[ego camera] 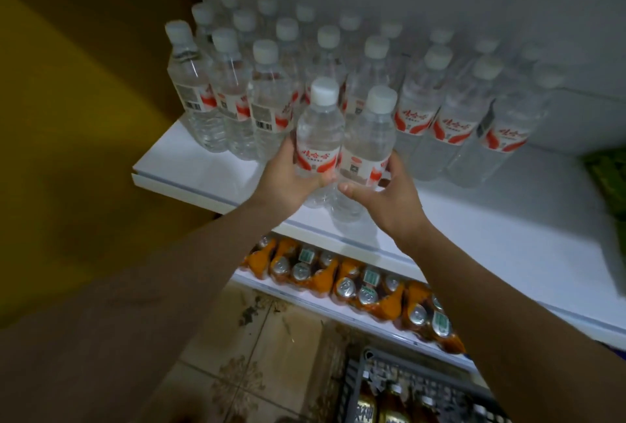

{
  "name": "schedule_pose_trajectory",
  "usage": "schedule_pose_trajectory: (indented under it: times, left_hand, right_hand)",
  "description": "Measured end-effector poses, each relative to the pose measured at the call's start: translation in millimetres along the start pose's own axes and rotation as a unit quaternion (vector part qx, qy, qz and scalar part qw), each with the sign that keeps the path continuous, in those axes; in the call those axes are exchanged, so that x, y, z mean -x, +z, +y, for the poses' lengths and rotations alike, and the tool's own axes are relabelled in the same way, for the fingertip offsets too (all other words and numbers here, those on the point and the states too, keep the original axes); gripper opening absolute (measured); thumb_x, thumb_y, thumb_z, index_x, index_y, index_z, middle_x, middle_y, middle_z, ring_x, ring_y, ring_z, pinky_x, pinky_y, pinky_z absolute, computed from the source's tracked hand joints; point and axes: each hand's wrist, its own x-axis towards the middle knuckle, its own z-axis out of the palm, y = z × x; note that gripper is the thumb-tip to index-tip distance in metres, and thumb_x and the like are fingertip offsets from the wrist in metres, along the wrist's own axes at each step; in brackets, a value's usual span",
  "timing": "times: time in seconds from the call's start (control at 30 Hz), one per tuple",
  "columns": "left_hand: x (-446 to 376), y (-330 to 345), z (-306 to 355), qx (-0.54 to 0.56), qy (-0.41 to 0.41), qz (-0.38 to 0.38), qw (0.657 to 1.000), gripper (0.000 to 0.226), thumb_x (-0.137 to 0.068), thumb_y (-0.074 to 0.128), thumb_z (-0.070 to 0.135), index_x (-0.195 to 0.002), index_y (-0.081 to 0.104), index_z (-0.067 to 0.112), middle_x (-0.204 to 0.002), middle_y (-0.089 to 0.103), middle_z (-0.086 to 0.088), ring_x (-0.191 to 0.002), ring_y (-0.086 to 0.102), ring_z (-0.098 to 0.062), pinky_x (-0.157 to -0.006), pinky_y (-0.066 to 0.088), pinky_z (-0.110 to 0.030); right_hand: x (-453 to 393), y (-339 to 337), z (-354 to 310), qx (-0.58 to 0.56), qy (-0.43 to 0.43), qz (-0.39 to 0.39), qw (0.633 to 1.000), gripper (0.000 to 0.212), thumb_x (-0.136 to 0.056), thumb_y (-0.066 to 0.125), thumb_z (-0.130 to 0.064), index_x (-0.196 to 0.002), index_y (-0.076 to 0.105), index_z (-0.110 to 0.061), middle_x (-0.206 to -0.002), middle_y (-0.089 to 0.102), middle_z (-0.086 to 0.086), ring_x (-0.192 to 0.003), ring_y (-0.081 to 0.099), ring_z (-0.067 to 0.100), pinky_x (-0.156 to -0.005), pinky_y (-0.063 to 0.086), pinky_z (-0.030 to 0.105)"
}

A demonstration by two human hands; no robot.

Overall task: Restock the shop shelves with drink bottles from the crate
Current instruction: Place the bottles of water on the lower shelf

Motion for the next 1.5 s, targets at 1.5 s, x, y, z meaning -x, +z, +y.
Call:
schedule_pose_trajectory:
  times: [1.5]
  left_hand:
    - [25.7,72.8,-47.6,-0.012,-0.05,0.277,0.959,0.021,-0.098,0.056,0.011,-0.119,0.059,0.013,-0.116,0.061,-0.011,-0.1,0.059,-0.02,-0.089,0.051,-0.031]
  right_hand:
    - [-12.5,41.9,49.0,0.16,0.043,0.044,0.985,0.05,-0.096,0.059,-0.013,-0.143,0.04,-0.011,-0.139,0.055,0.008,-0.126,0.052,0.026,-0.094,0.036,0.022]
